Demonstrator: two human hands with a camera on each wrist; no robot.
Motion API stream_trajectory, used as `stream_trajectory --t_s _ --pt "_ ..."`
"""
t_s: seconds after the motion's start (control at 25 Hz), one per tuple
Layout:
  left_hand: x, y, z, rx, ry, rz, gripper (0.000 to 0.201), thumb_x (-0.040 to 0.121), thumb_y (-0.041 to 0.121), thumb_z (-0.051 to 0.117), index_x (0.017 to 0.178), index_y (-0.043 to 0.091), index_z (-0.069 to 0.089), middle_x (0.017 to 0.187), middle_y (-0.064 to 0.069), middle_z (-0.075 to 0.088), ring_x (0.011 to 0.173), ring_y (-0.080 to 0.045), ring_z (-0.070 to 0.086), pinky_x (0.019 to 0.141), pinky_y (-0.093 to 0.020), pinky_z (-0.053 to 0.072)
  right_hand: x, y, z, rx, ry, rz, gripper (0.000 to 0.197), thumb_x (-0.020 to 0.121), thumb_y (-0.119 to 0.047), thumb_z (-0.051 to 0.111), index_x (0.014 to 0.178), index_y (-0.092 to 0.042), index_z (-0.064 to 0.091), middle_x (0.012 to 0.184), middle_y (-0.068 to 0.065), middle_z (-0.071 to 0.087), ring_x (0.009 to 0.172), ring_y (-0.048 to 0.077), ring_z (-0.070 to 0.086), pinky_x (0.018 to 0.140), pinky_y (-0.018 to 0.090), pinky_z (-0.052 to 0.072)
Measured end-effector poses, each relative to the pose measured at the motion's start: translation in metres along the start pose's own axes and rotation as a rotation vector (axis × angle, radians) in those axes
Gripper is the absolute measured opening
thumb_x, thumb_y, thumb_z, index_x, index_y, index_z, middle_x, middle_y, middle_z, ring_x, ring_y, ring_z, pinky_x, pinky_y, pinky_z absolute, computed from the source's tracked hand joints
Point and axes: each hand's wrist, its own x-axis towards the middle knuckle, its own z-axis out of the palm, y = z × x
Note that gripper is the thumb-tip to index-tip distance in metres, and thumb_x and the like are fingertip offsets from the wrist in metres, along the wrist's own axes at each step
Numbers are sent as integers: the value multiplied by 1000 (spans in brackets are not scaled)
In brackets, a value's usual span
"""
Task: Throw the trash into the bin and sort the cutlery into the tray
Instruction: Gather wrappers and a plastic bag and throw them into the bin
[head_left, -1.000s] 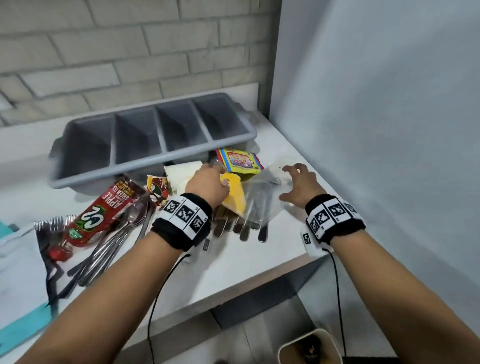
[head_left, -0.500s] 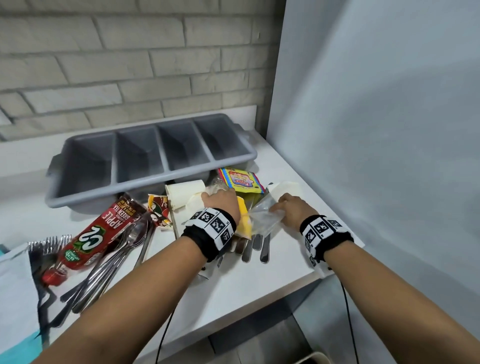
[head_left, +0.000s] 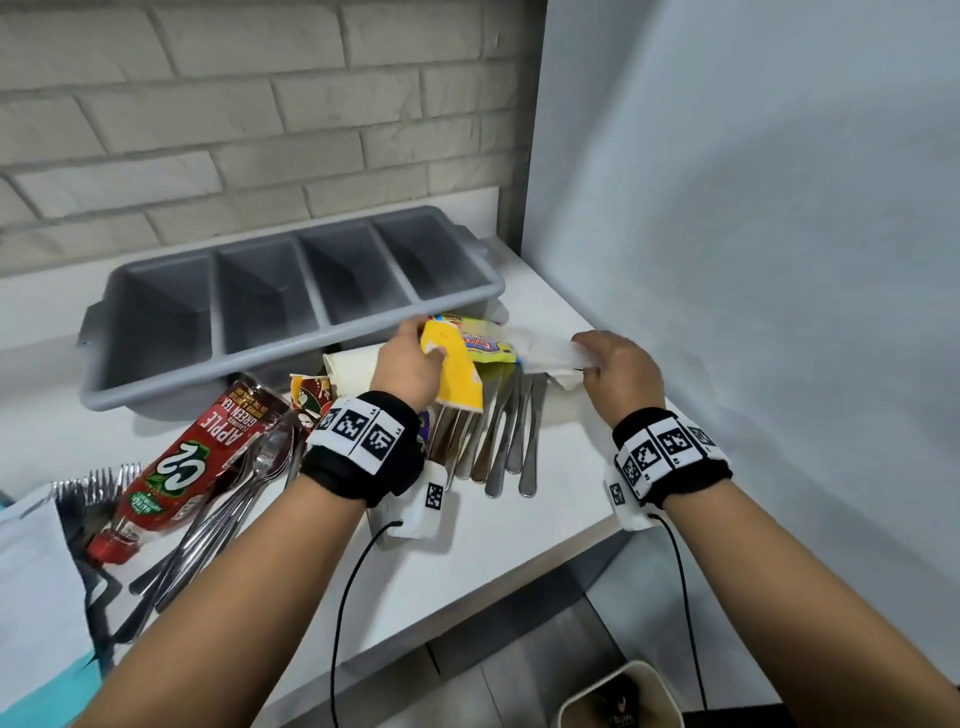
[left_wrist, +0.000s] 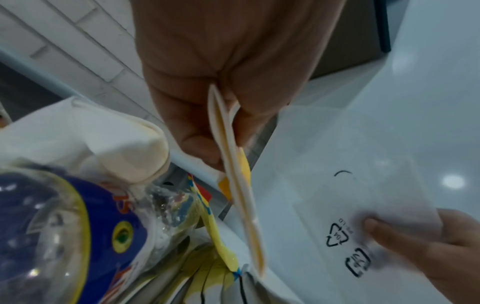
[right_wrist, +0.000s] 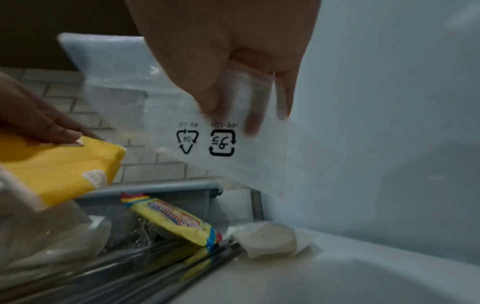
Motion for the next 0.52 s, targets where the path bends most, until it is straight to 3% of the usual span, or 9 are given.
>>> stream_trajectory --t_s 0.12,0.24,0.32,0.4,0.48,0.52 --pt "-14 6 -3 -112 19 19 50 92 12 47 140 14 36 136 -15 53 118 -36 55 102 -43 45 -18 0 -11 100 194 124 45 75 -7 43 115 -5 63 113 18 68 101 33 64 86 36 50" --pt "-41 18 6 -218 -88 52 60 74 16 46 134 15 42 124 -17 60 112 -38 58 100 -46 47 -47 3 -21 342 305 324 33 83 0 43 111 1 61 100 18 70 84 23 61 75 23 46" --pt "-61 18 23 -222 -182 75 65 66 17 43 131 17 45 111 -12 62 106 -38 60 96 -49 49 -80 13 -23 495 360 496 32 82 5 42 107 -8 59 85 5 65 70 13 58 65 20 44" --pt "-82 13 44 -183 -320 113 62 72 13 49 134 15 43 107 -11 62 102 -36 61 94 -48 50 -125 30 -20 560 415 645 33 76 4 45 95 -23 52 70 -5 57 53 2 54 53 22 45" --pt "-104 7 69 -157 -440 137 57 82 2 52 136 13 39 98 -7 64 91 -32 61 92 -41 52 -174 51 -13 495 440 792 28 72 -2 49 88 -26 49 69 2 58 52 14 56 53 31 49" --pt "-117 3 81 -156 -484 127 56 84 -1 53 136 12 38 96 -5 64 86 -29 60 88 -37 52 -200 60 -11 441 453 859 27 74 -3 51 92 -22 51 74 9 62 57 22 58 55 35 51"
